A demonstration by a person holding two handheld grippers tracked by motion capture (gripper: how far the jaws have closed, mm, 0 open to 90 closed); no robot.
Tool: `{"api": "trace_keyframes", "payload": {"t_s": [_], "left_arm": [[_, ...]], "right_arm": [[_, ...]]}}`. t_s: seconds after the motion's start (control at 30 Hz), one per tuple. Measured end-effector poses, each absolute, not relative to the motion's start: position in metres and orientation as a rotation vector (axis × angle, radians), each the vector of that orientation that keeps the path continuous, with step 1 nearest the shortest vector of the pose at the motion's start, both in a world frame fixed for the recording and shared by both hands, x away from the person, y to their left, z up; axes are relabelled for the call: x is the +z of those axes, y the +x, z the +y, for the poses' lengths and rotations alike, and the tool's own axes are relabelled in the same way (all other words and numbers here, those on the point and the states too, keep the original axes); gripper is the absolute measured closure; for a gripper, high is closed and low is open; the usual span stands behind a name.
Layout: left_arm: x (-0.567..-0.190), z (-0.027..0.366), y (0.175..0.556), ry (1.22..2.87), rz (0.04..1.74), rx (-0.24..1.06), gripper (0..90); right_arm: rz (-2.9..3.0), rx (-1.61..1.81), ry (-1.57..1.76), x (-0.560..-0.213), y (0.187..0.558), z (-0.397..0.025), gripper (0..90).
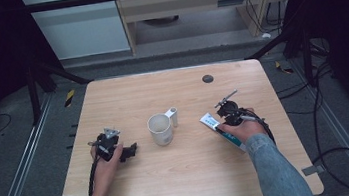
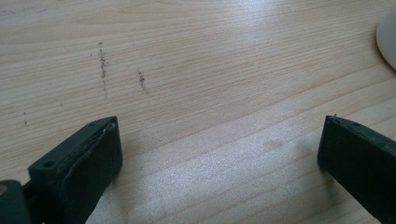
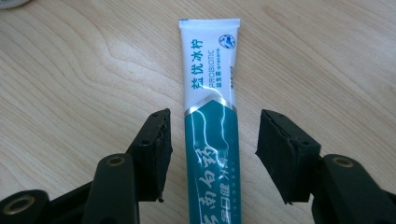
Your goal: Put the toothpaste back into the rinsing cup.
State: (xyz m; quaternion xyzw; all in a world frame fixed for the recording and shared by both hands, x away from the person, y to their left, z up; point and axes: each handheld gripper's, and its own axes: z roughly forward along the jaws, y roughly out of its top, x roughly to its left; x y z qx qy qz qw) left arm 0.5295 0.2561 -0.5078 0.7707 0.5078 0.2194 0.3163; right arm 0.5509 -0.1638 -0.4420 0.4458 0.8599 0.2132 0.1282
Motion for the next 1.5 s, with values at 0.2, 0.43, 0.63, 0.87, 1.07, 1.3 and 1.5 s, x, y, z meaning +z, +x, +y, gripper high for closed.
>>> {"api": "trace_keyframes", "payload": {"t_s": [0.2,0.43,0.63,0.87,1.07,1.3,1.5], "left_arm": [[-0.508,0.256,0.53,2.027,1.336,0.578,0.0],[-0.508,0.256,0.53,2.028,1.336,0.578,0.0],[-0.508,0.256,0.53,2.028,1.336,0.579,0.0],[-0.508,0.256,0.53,2.028,1.336,0.578,0.0],[-0.508,0.256,0.53,2.03,1.333,0.577,0.0],[-0.508,0.256,0.53,2.03,1.334,0.577,0.0],[-0.508,0.256,0.53,2.03,1.333,0.577,0.0]], "right_arm": [[2.506,0.584,1.307,-0.449,0.557,-0.16,43.3],[2.536,0.529,1.325,-0.462,0.567,-0.15,43.3],[2.535,0.498,1.33,-0.466,0.572,-0.145,44.8],[2.54,0.47,1.323,-0.471,0.575,-0.141,52.1],[2.563,0.458,1.317,-0.47,0.576,-0.143,57.4],[2.552,0.478,1.32,-0.463,0.576,-0.147,76.1],[2.551,0.493,1.335,-0.461,0.573,-0.151,78.2]]}}
